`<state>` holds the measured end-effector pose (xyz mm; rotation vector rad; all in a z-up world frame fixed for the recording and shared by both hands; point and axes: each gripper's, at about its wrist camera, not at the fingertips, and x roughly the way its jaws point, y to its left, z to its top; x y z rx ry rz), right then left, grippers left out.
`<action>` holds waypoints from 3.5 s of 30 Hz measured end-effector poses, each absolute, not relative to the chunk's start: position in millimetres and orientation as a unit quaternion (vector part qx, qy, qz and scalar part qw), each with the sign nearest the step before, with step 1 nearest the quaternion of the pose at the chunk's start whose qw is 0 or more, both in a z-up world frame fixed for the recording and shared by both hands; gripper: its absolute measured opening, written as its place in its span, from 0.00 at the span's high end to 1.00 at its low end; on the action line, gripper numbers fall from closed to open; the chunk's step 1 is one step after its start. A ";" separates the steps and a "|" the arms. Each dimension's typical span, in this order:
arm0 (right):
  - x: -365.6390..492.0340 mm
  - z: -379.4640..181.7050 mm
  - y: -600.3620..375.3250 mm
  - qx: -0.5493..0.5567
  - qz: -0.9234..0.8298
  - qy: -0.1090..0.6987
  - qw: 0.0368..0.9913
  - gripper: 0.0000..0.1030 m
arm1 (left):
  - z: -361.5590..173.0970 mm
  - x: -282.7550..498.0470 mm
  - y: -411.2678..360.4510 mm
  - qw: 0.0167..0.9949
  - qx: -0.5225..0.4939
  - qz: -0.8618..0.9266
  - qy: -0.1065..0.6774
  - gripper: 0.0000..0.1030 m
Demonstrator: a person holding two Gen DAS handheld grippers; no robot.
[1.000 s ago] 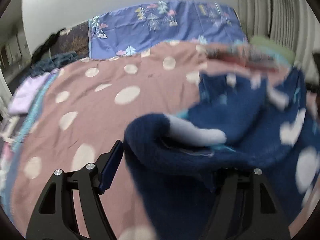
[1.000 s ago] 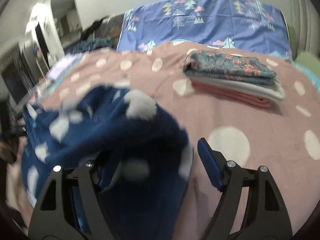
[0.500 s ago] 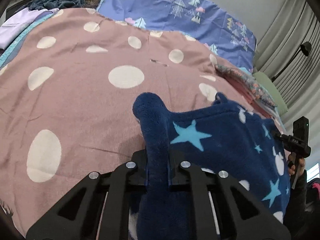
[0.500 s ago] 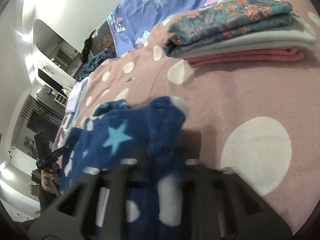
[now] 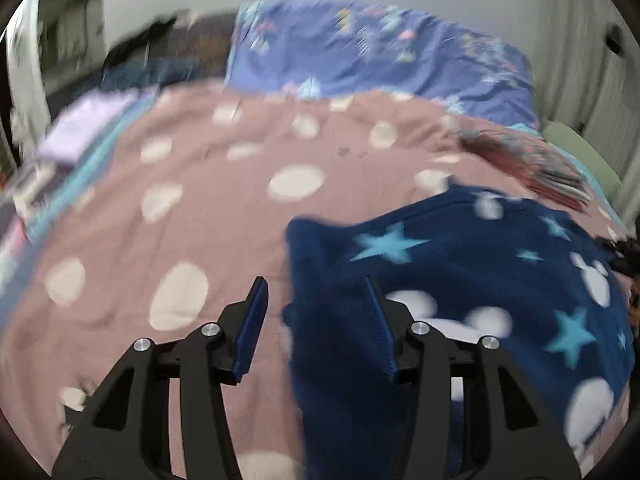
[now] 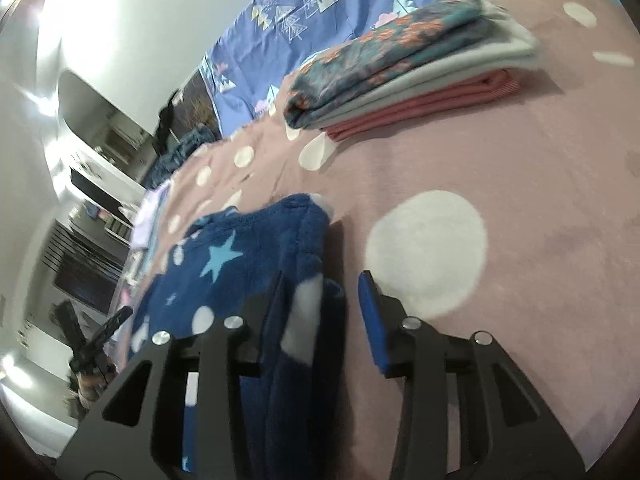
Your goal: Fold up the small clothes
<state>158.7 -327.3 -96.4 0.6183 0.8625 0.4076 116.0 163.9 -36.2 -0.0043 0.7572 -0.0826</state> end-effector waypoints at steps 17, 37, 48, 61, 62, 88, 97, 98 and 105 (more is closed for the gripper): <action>156.4 -116.5 -346.7 0.309 0.233 0.398 0.832 0.76 | -70.5 -39.2 -192.3 0.806 0.350 -0.342 0.333 0.22; 155.1 -114.2 -335.3 0.301 0.317 0.429 0.790 0.54 | -45.3 -20.5 -202.9 0.824 0.313 -0.318 0.349 0.82; 174.8 -135.8 -345.0 0.409 0.369 0.425 0.718 0.48 | -64.7 -14.7 -209.4 0.818 0.303 -0.327 0.364 0.81; 168.7 -109.0 -288.5 0.248 0.269 0.473 0.801 0.43 | -75.4 -24.1 -205.1 0.817 0.278 -0.344 0.371 0.75; 175.5 -111.5 -289.2 0.257 0.259 0.471 0.803 0.74 | -77.3 -24.9 -206.3 0.814 0.280 -0.348 0.370 0.75; 181.8 -119.2 -305.0 0.282 0.274 0.422 0.817 0.66 | -77.2 -31.2 -226.2 0.828 0.297 -0.358 0.314 0.63; 166.4 -93.0 -304.3 0.252 0.280 0.360 0.853 0.81 | -87.2 -24.2 -228.4 0.817 0.264 -0.380 0.343 0.72; 172.3 -101.2 -298.5 0.228 0.259 0.376 0.860 0.81 | -90.4 -26.7 -232.3 0.817 0.279 -0.374 0.340 0.72; 178.9 -116.7 -301.4 0.244 0.243 0.397 0.851 0.72 | -95.7 -27.7 -233.7 0.817 0.283 -0.368 0.343 0.70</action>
